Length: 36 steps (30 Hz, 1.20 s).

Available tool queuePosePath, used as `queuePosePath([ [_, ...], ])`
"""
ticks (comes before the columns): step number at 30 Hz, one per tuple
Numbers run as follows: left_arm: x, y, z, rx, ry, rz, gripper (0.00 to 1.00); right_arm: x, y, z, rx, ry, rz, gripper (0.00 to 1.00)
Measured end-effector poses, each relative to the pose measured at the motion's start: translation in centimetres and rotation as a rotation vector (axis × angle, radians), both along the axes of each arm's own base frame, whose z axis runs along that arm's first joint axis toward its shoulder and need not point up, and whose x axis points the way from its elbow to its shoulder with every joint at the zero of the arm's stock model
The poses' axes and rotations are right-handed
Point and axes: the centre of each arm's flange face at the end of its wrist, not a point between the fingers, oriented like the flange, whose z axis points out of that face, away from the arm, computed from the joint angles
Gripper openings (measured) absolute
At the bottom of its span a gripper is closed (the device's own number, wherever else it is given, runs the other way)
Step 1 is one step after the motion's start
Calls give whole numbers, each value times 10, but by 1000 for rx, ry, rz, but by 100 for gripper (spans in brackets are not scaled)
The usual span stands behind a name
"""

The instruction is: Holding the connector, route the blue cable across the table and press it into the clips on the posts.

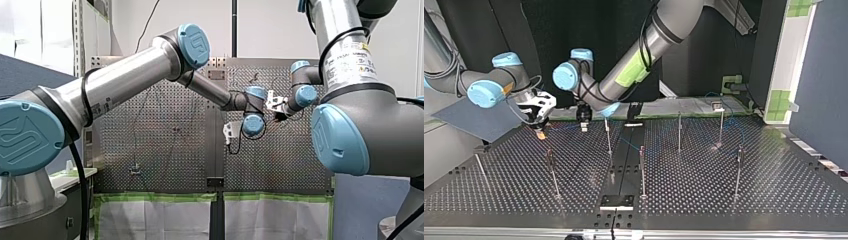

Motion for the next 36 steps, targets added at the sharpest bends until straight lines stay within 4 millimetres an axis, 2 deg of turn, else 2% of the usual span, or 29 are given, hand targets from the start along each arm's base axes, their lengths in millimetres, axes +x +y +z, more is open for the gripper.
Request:
queuePosePath([
  [1, 0, -1, 2, -4, -3, 0, 100, 0, 0, 0, 0, 0, 0, 0],
  [2, 0, -2, 3, -5, -4, 0, 81, 0, 0, 0, 0, 0, 0, 0],
  [3, 0, -2, 3, -6, -5, 0, 68, 0, 0, 0, -1, 0, 0, 0],
  [4, 0, -2, 3, -6, -5, -1, 68, 0, 0, 0, -1, 0, 0, 0],
  [5, 0, -3, 3, -5, -5, -2, 49, 0, 0, 0, -1, 0, 0, 0],
  [6, -1, -3, 4, -3, -5, -3, 36, 0, 0, 0, -1, 0, 1, 0],
  [7, -1, -3, 4, -1, -5, -4, 36, 0, 0, 1, -2, 0, 1, 0],
  [9, -1, -4, 4, 2, -5, -6, 11, 0, -1, 1, -4, 0, 3, 0],
  [10, -1, -4, 4, 3, -5, -7, 11, 0, -1, 2, -5, 0, 4, 0],
  [11, -1, -4, 4, 4, -5, -7, 0, 0, -1, 2, -5, -1, 6, 0],
  [18, -2, -7, 9, 1, -11, -9, 0, 1, -1, 3, -7, -5, 8, 0],
  [24, -2, -10, 27, -1, -17, 9, 0, 2, -3, 13, -25, -6, 12, 0],
  [30, -3, -10, 46, -11, -22, 13, 0, 1, -3, 49, -79, -26, 9, 0],
  [36, -10, -12, 78, -34, -43, 7, 0, -1, 3, 88, -132, -54, 20, 0],
])
